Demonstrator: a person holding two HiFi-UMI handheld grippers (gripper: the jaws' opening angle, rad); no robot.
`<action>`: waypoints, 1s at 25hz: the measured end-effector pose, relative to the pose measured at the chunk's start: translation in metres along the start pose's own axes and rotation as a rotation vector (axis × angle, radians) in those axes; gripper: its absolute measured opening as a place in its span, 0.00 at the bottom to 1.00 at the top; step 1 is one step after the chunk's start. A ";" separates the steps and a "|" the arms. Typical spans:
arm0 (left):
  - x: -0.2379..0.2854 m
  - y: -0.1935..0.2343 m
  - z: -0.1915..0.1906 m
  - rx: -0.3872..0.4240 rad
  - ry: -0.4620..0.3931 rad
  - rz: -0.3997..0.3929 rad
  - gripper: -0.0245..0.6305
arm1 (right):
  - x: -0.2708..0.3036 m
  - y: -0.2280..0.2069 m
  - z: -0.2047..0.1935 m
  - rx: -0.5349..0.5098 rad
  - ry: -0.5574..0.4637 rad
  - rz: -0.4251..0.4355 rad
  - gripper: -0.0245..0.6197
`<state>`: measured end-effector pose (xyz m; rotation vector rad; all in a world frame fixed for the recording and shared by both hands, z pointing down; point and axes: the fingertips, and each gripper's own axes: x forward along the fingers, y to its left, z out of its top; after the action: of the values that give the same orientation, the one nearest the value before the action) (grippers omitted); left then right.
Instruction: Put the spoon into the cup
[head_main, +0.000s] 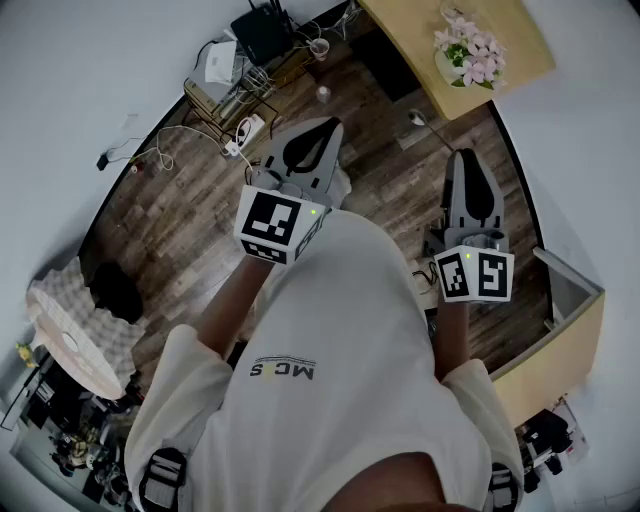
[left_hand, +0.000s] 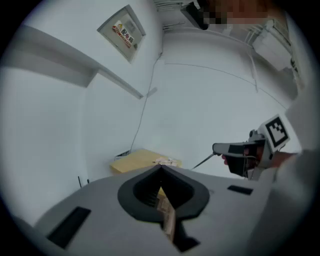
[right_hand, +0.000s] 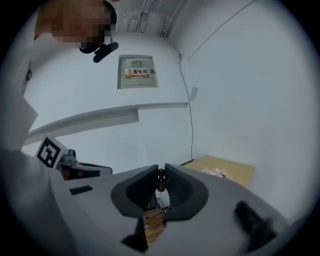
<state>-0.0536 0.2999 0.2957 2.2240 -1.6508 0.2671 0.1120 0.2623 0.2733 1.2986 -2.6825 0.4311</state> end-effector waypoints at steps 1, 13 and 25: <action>-0.005 -0.017 -0.003 -0.009 0.003 -0.025 0.05 | -0.019 0.006 -0.007 0.011 0.000 -0.004 0.13; -0.072 -0.159 -0.071 0.036 0.136 -0.321 0.05 | -0.183 0.018 -0.054 0.079 -0.079 -0.289 0.13; -0.071 -0.175 -0.054 0.086 0.101 -0.335 0.05 | -0.210 0.015 -0.055 0.134 -0.136 -0.322 0.13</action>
<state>0.0952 0.4279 0.2898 2.4597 -1.2105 0.3597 0.2302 0.4450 0.2728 1.8215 -2.5139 0.5035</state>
